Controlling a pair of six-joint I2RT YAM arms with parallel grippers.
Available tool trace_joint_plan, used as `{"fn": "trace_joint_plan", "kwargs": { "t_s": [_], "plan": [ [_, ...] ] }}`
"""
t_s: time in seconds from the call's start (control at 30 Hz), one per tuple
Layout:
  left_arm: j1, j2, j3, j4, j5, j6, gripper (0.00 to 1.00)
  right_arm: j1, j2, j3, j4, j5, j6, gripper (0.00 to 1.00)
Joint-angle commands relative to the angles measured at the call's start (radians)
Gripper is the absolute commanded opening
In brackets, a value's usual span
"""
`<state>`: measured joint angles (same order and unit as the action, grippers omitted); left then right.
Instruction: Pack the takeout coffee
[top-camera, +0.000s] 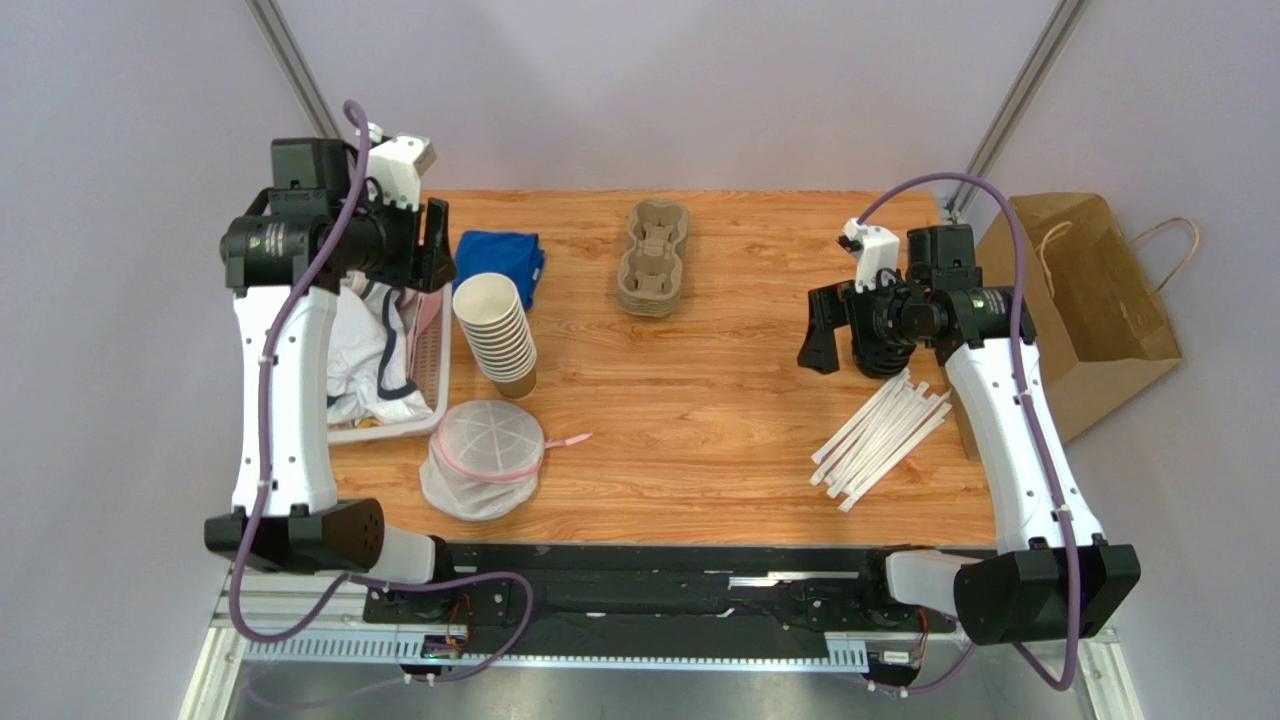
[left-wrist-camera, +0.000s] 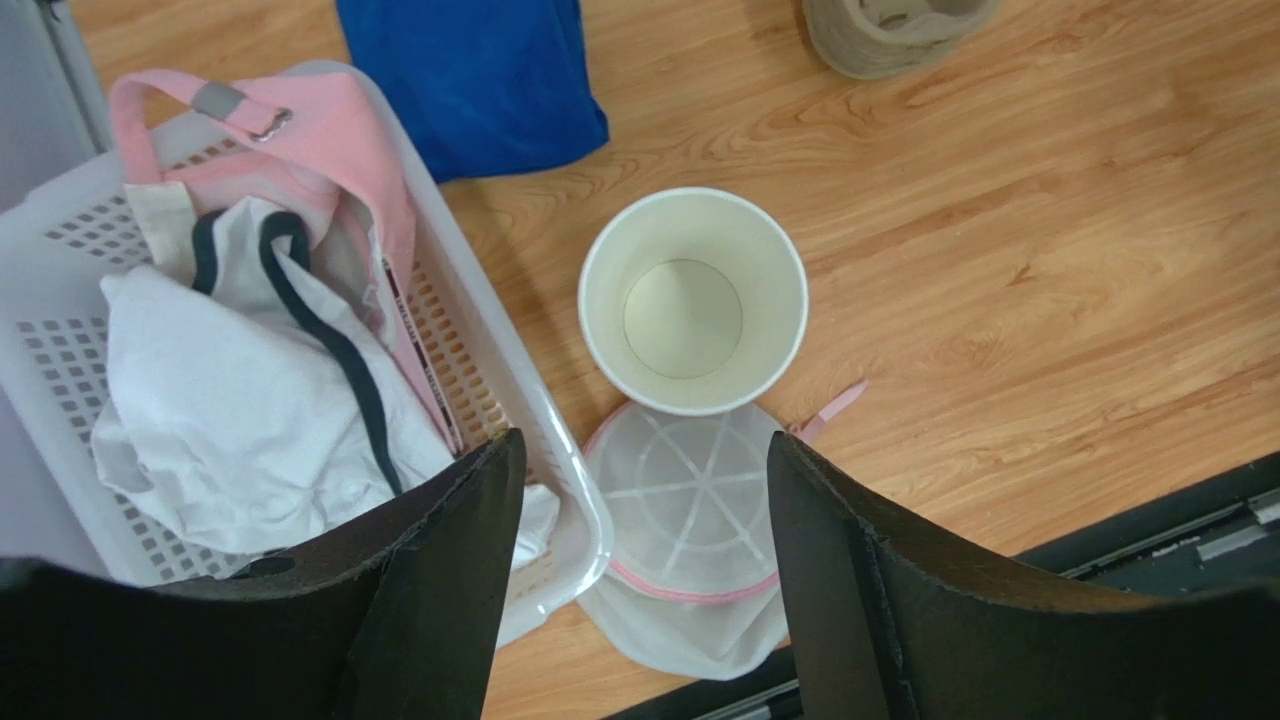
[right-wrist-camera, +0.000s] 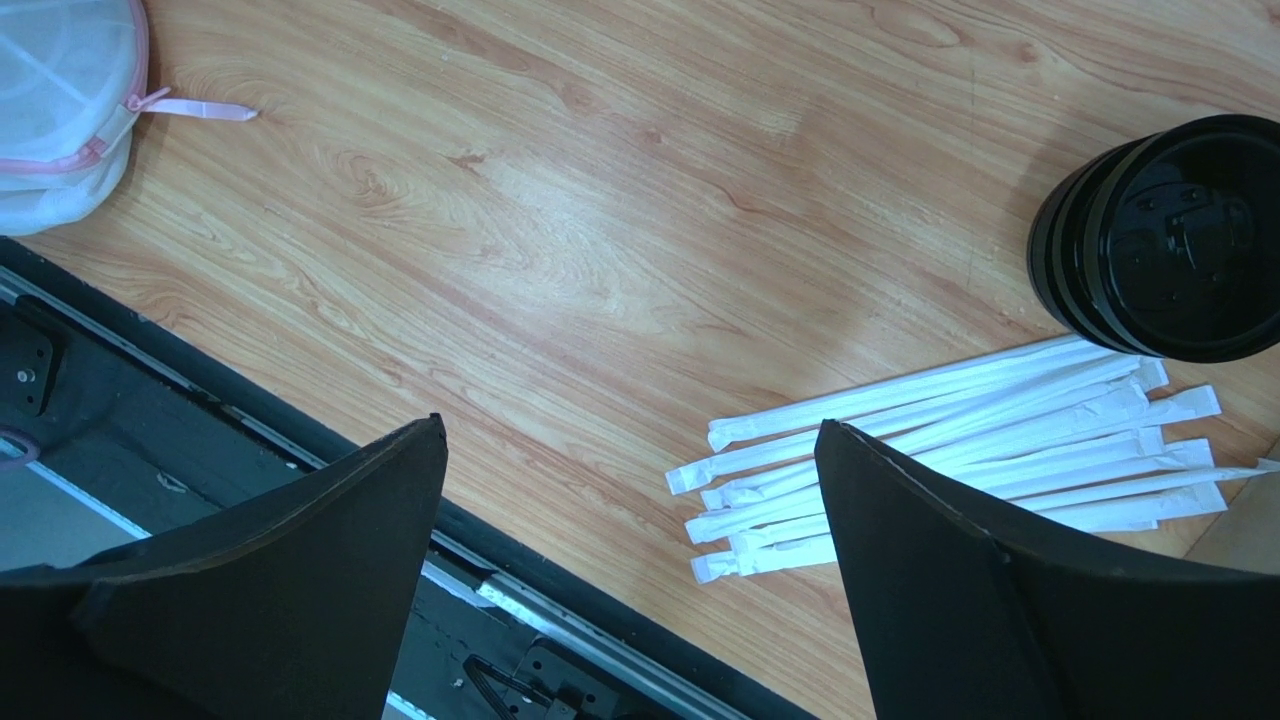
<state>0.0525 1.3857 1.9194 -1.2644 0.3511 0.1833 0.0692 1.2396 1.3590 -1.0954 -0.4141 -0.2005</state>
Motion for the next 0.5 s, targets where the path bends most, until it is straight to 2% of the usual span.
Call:
{"fn": "trace_joint_plan", "kwargs": {
  "t_s": [0.0,0.3,0.47],
  "plan": [
    [-0.028,0.062,0.004,-0.007,-0.044,-0.005,0.63,0.004,-0.015,-0.003,-0.001,-0.014,0.009,1.0],
    [-0.049,0.156,-0.029,0.031,-0.08,-0.053,0.45,0.004,-0.019,-0.014,-0.008,-0.038,0.01,1.0],
    [-0.049,0.194,-0.037,0.046,-0.083,-0.062,0.43,0.003,-0.023,-0.008,-0.02,-0.04,0.01,1.0]
  ]
}}
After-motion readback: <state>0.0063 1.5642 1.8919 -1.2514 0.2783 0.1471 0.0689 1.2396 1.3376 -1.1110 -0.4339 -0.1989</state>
